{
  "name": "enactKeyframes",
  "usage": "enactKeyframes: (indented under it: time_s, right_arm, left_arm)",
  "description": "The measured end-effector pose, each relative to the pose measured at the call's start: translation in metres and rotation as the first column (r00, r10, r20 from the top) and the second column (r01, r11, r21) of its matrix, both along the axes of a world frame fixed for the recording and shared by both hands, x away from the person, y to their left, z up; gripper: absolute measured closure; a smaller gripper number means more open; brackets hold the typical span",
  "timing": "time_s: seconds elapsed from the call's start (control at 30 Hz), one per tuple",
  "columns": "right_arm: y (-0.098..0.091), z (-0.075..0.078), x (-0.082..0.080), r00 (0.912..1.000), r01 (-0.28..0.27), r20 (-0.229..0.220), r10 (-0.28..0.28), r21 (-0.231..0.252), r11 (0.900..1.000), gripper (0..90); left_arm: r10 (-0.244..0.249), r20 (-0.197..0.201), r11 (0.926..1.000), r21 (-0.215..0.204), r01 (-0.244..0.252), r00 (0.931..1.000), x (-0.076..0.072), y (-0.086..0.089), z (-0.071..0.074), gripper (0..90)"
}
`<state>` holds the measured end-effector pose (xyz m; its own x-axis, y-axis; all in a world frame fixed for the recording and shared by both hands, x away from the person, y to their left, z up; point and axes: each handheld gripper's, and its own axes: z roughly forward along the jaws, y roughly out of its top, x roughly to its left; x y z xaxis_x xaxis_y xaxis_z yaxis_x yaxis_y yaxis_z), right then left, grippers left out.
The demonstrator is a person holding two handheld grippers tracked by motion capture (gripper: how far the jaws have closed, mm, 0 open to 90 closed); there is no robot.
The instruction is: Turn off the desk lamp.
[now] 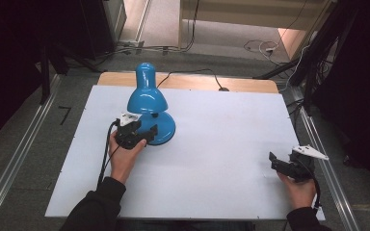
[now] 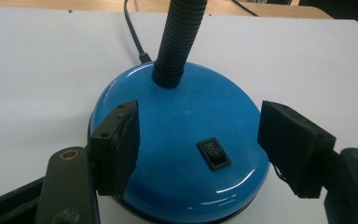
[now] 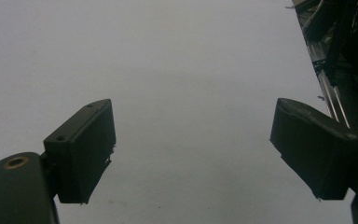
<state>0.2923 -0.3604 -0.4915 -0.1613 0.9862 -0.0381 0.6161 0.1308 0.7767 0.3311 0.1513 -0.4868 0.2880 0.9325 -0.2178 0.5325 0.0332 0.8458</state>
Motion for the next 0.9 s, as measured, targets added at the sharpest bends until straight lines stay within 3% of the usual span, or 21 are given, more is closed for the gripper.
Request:
enactKeyframes:
  time_s: [0.43,0.9]
  right_arm:
    - [0.0,0.0,0.0,1.0,0.0,-0.002,0.0,0.002,1.0,12.7]
    - [0.0,0.0,0.0,1.0,0.002,-0.003,-0.002,0.002,1.0,12.7]
  left_arm:
    - [0.009,0.0,0.9998,0.016,-0.009,1.0,-0.006,0.009,-0.001,28.2]
    - [0.019,-0.008,0.9994,0.03,-0.018,0.9998,-0.028,0.024,-0.003,25.2]
